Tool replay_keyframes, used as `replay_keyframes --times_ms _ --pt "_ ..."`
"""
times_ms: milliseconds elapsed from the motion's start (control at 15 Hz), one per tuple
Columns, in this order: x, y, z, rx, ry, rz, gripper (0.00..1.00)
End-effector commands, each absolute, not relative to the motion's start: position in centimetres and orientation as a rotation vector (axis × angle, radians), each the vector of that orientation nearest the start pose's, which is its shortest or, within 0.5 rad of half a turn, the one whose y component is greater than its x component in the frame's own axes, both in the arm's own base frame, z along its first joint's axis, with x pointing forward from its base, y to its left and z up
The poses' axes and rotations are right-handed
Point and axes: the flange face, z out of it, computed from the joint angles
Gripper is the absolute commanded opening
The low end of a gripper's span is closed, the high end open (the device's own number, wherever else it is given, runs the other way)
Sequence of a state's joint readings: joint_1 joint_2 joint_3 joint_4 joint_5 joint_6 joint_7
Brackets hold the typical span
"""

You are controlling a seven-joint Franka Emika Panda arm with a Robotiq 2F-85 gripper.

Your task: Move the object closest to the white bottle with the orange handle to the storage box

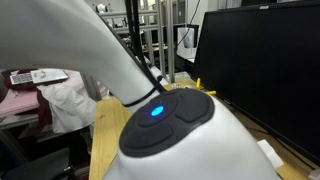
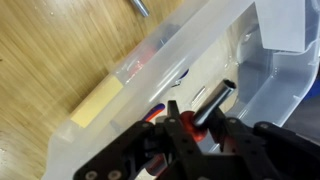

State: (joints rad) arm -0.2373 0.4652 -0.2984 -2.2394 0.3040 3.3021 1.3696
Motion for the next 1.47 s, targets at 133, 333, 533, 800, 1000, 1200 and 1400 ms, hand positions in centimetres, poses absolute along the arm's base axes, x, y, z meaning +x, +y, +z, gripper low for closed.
replay_keyframes --times_ms 133,333,533,800,1000,1200,1400 --pt "49.8 -32.4 24.8 -1.255 2.450 -0.880 0.65" --pt "50.0 -32.1 24.5 -1.279 2.458 -0.874 0.62" --pt "49.9 -32.1 24.3 -1.282 2.461 -0.873 0.79" --pt "49.9 -32.1 24.3 -1.281 2.461 -0.874 0.79" --pt "49.9 -30.9 24.6 -1.348 2.423 -0.863 1.00" --pt "50.2 -28.0 24.9 -1.508 2.339 -0.810 1.00" --pt "49.8 -25.9 25.1 -1.583 2.287 -0.816 1.00"
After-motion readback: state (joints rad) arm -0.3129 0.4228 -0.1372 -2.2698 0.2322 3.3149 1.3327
